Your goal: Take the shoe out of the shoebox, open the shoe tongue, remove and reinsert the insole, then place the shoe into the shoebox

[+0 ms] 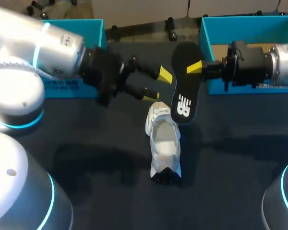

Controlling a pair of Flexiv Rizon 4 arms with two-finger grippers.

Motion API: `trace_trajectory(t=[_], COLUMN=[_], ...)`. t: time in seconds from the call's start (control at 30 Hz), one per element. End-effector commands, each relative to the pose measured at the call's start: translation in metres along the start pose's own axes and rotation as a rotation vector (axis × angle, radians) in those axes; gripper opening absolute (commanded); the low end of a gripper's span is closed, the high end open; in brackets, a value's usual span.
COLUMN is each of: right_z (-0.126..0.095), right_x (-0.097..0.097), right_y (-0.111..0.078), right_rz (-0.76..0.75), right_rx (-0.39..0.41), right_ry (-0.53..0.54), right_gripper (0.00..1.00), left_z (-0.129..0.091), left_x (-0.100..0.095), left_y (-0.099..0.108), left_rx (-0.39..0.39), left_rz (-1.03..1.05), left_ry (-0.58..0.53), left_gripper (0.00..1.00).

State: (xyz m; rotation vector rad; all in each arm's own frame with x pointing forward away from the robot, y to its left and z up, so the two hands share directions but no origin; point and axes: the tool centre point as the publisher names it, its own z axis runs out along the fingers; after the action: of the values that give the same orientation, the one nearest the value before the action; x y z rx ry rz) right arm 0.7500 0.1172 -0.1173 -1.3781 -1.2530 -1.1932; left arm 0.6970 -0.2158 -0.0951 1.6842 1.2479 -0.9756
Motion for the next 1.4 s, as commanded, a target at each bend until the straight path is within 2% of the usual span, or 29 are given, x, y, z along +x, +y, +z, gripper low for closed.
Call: trace_trajectory(t=[0.03,0.43,0.7,1.1,1.4], right_z=[-0.001,-0.001,0.0,0.001,0.004], right_x=[-0.008,-0.024,-0.029,-0.031,-0.035], right_y=[-0.003,-0.007,-0.005,0.001,-0.002], right_rz=[0.004,0.033,0.027,0.016,0.016], right_rx=[0.0,0.017,0.034,0.055,0.067], right_ry=[0.009,-0.002,0.007,0.01,0.02], right_gripper=[0.0,0.0,0.0,0.0,0.0], left_z=[-0.013,-0.018,-0.024,-0.024,-0.024], left_x=[-0.006,-0.014,-0.027,-0.027,-0.027], left_y=[0.007,0.022,0.041,0.041,0.041], left_rx=[0.027,0.124,0.123,0.123,0.123], left_rz=[0.001,-0.055,-0.035,-0.035,-0.035], left_ry=[0.084,0.323,0.474,0.474,0.474], left_gripper=[1.0,1.0,1.0,1.0,1.0])
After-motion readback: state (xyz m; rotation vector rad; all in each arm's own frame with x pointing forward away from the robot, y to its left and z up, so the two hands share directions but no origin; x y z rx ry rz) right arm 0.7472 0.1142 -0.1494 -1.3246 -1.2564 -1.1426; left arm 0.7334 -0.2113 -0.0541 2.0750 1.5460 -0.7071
